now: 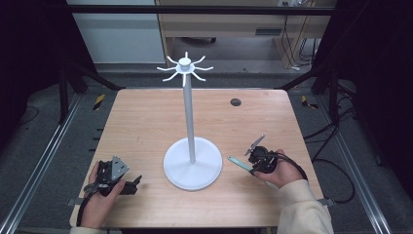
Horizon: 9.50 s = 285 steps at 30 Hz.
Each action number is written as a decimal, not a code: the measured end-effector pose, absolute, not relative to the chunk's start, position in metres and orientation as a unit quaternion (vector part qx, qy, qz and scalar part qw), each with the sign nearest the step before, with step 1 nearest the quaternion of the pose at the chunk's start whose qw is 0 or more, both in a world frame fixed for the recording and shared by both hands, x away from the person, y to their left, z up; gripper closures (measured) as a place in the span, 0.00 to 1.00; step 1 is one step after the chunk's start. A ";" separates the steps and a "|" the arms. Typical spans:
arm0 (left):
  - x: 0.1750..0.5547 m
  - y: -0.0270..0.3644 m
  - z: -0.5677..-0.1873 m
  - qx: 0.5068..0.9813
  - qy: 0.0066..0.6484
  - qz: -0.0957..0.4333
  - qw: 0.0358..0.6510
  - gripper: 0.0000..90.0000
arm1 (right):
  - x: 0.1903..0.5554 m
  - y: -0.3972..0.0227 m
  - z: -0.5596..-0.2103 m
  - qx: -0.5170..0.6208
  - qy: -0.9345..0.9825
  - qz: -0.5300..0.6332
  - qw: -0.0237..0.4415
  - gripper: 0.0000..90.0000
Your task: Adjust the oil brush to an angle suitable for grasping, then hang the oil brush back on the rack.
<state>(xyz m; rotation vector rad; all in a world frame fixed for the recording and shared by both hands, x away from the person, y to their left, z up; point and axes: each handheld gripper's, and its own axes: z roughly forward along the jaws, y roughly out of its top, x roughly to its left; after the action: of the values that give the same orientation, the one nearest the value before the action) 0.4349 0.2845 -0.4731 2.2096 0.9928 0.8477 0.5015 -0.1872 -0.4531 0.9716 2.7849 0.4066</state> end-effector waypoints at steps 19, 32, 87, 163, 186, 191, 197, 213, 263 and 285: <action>0.435 0.285 -0.473 0.826 0.371 0.317 0.283 0.03 | 0.515 -0.189 -0.467 0.321 0.940 0.104 0.052 0.87; 0.435 0.285 -0.473 0.825 0.372 0.317 0.283 0.03 | 0.514 -0.190 -0.454 0.326 0.932 0.147 0.059 0.92; 0.437 0.290 -0.471 0.819 0.380 0.319 0.290 0.03 | 0.489 -0.180 -0.339 0.352 0.748 0.519 0.218 0.92; 0.437 0.289 -0.471 0.819 0.377 0.320 0.289 0.03 | 0.437 -0.148 -0.281 0.267 0.705 0.608 0.249 0.92; 0.437 0.288 -0.472 0.822 0.375 0.319 0.287 0.03 | 0.427 -0.140 -0.272 0.246 0.696 0.629 0.243 0.92; 0.437 0.288 -0.472 0.822 0.375 0.318 0.286 0.03 | 0.424 -0.137 -0.270 0.240 0.698 0.630 0.244 0.92; 0.437 0.287 -0.473 0.823 0.375 0.317 0.286 0.03 | 0.424 -0.136 -0.269 0.240 0.697 0.630 0.243 0.92; 0.437 0.287 -0.473 0.823 0.375 0.317 0.285 0.03 | 0.425 -0.132 -0.267 0.241 0.704 0.622 0.245 0.92; 0.438 0.287 -0.473 0.826 0.374 0.315 0.282 0.03 | 0.442 -0.106 -0.270 0.254 0.713 0.608 0.237 0.91; 0.438 0.287 -0.474 0.827 0.374 0.313 0.280 0.03 | 0.445 -0.100 -0.272 0.257 0.713 0.607 0.239 0.91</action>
<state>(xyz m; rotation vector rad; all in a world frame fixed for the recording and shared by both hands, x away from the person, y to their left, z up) 0.4377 0.2866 -0.4739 2.2163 1.0019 0.8398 0.4450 -0.1003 -0.2725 0.7025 1.9524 1.6624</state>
